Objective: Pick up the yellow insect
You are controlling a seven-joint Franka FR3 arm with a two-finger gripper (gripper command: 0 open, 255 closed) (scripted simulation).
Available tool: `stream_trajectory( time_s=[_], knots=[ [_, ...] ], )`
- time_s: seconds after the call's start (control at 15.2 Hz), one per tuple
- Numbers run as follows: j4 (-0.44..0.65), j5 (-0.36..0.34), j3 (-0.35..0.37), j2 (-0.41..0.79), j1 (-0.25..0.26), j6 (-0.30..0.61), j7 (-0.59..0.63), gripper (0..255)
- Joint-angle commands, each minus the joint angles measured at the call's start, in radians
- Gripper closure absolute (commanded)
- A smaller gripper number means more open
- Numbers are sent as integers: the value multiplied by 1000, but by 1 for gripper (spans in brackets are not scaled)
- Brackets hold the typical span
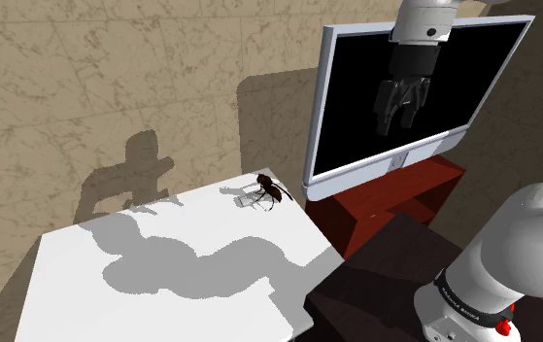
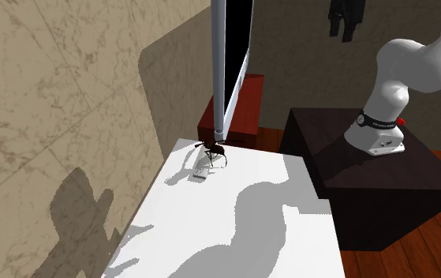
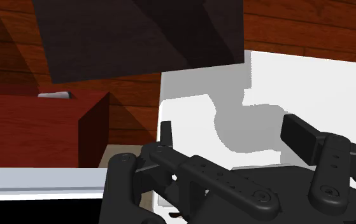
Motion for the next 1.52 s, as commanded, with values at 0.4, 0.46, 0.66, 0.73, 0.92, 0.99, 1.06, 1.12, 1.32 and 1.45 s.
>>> stream_trajectory(
  time_s=[0.4, 0.46, 0.66, 0.73, 0.92, 0.99, 1.06, 1.12, 1.32, 1.45],
  knots=[
    [-33, -9, 21, 167, 8, 201, -20, 0],
    [-33, -11, 24, 198, 9, 233, -23, 0],
    [-26, -18, 33, 298, 13, 327, -29, 0],
    [-20, -20, 37, 333, 14, 357, -31, 0],
    [4, -30, 46, 441, 16, 442, -34, 0],
    [15, -33, 48, 478, 16, 468, -35, 0],
    [27, -38, 51, 516, 17, 494, -35, 0],
    [41, -42, 53, 554, 18, 518, -35, 0],
    [89, -58, 60, 668, 19, 585, -33, 0],
    [129, -70, 64, 746, 21, 624, -30, 0]
  ],
)
